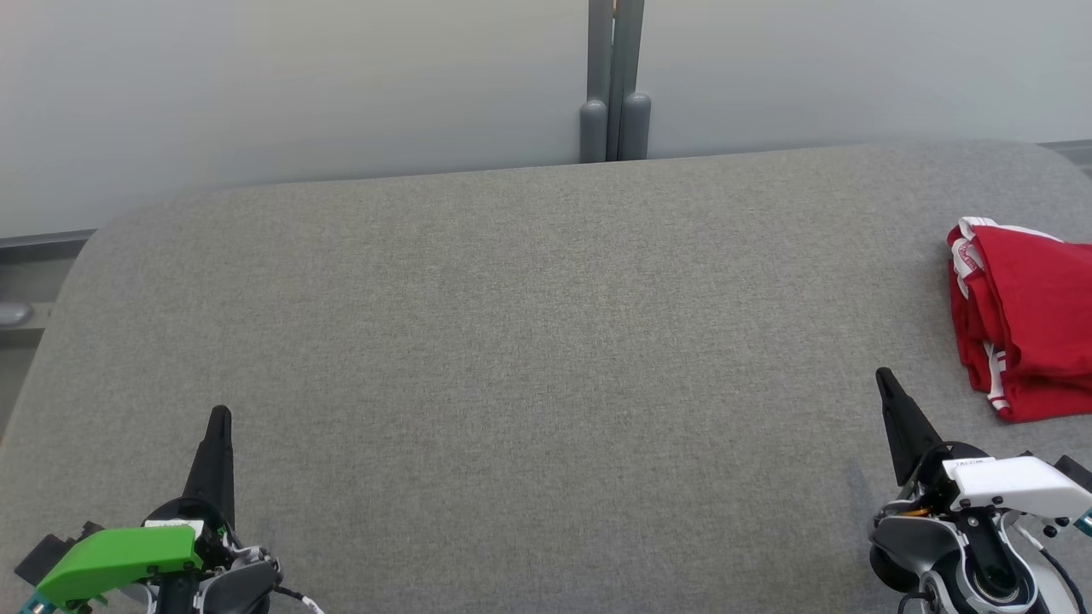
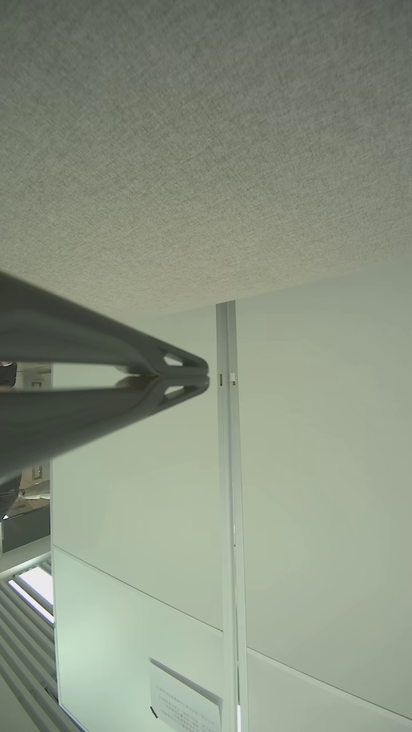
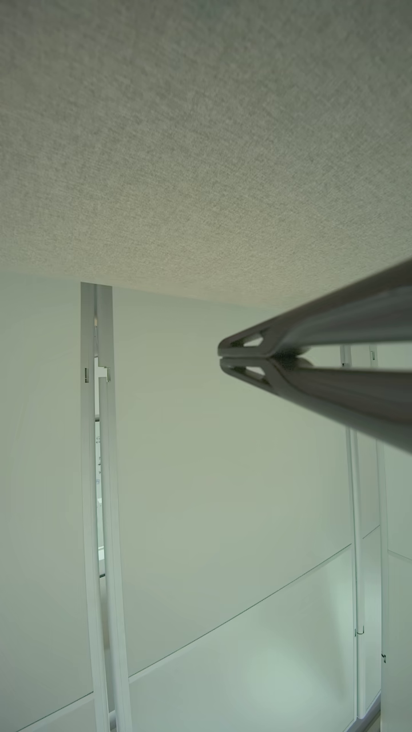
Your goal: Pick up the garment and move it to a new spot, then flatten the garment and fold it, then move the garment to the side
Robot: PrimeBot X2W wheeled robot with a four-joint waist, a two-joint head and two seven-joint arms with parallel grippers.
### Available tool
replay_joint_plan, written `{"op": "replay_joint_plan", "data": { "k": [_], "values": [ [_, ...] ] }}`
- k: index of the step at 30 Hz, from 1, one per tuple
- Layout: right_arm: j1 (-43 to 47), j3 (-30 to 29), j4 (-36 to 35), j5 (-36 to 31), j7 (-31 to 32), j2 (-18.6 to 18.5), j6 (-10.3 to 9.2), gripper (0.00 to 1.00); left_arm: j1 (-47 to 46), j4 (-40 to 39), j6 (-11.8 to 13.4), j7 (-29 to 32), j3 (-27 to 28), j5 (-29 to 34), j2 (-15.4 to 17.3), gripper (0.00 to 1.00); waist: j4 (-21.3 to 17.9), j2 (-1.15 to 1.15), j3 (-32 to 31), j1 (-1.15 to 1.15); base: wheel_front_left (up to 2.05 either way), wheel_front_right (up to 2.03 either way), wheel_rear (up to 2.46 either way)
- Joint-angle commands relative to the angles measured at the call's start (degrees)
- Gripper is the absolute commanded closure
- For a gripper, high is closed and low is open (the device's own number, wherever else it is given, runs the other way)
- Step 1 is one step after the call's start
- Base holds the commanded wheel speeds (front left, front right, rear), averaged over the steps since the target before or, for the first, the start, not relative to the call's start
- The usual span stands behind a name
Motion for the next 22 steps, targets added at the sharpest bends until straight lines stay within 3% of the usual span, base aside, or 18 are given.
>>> {"op": "replay_joint_plan", "data": {
  "k": [1, 22],
  "values": [
    [0.5, -0.1, -0.2, 0.4, 0.2, -0.1, 0.02, 1.00, -0.7, -0.2, -0.2, -0.1, 0.1, -0.1, 0.4, 1.00, 0.0, 0.00, 0.0, 0.00, 0.00, 0.00, 0.00],
    [0.5, -0.1, -0.2, 0.4, 0.2, -0.1, 0.02, 1.00, -0.7, -0.2, -0.2, -0.1, 0.1, -0.1, 0.4, 1.00, 0.0, 0.00, 0.0, 0.00, 0.00, 0.00, 0.00]
  ]
}}
